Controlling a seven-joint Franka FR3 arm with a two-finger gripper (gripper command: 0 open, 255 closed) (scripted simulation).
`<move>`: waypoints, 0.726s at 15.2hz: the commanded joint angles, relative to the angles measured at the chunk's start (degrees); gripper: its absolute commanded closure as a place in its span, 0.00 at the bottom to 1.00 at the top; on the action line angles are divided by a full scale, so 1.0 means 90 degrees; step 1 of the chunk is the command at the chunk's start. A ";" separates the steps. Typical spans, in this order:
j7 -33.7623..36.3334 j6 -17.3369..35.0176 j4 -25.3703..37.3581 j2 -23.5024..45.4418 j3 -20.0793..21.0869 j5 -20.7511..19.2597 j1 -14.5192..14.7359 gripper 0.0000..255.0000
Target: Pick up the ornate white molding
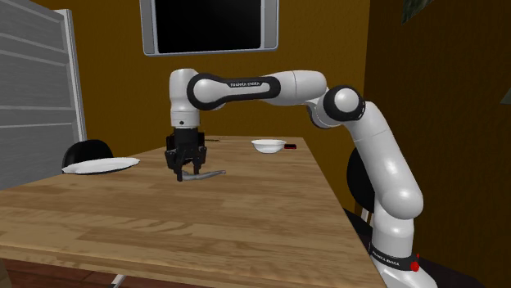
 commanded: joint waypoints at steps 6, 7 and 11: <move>-0.0018 -0.0655 0.0803 0.0148 -0.0004 -0.0064 0.0165 1.00; -0.0020 -0.0762 0.0945 0.0182 -0.0007 -0.0080 0.0198 1.00; -0.0029 -0.1222 0.1586 0.0360 -0.0024 -0.0164 0.0363 1.00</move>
